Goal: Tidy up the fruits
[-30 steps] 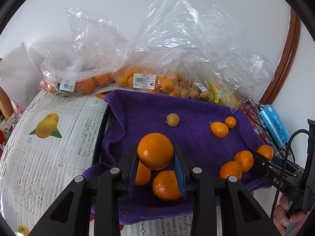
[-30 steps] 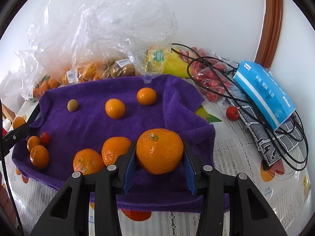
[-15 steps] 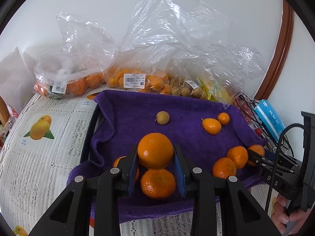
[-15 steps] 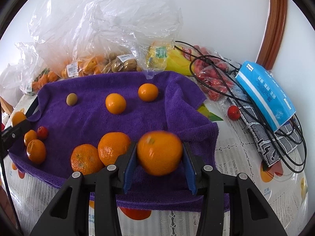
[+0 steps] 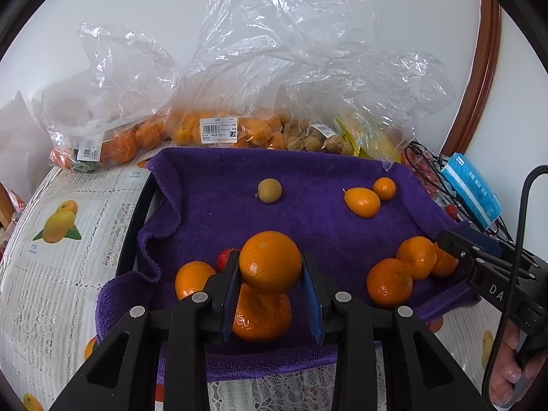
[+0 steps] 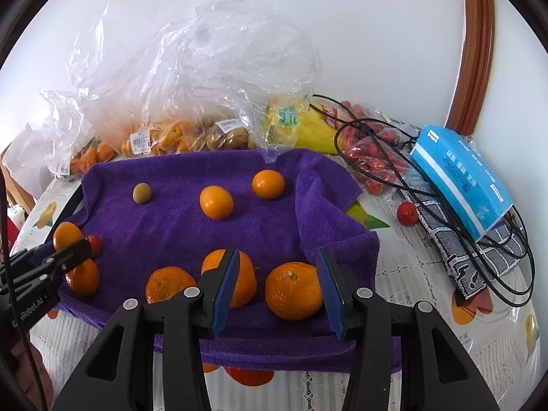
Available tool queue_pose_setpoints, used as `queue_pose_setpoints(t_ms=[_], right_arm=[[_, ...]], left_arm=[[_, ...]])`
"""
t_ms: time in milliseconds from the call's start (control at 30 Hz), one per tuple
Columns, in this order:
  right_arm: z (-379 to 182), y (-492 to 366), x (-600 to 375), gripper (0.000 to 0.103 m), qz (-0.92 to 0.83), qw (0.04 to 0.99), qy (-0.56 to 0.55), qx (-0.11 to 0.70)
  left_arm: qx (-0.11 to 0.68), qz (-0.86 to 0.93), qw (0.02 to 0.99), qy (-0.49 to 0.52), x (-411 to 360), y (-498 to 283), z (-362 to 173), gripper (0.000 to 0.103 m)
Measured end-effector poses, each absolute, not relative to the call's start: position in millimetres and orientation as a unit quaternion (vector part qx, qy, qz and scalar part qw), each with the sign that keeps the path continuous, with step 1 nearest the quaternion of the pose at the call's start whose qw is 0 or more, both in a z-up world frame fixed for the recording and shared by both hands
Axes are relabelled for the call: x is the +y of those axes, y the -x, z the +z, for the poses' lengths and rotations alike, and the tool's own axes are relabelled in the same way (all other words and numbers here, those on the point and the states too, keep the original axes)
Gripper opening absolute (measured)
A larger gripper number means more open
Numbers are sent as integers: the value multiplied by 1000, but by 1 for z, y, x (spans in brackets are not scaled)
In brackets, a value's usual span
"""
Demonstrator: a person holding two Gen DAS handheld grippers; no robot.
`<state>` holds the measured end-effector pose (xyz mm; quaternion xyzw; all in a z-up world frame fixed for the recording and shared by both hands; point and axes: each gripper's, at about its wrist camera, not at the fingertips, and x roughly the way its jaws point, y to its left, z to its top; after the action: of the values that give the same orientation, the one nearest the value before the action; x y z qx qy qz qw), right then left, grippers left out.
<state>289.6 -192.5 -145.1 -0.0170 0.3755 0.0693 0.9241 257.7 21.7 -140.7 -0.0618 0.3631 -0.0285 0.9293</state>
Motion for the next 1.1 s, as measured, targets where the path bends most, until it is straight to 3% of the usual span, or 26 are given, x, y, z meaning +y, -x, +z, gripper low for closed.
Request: queue_pose_setpoints(t_ms=[400,567,800,1100], right_arm=[[-148,-290,-187,47,74,922,21,379],[-148,-288,-185,49,77,924,25,373],[-143,-284,-184,50,79,929,22,362],[-113,-259,-180,60,106,942,13,318]], left_arm=[[366,-22,928,64,21,-259,-143,33],[357,-21,931,72,24,-256,-139,49],[351,-15,933,84,30,-254,-135,54],[336,-12,939,74,35,-240,-115,59]])
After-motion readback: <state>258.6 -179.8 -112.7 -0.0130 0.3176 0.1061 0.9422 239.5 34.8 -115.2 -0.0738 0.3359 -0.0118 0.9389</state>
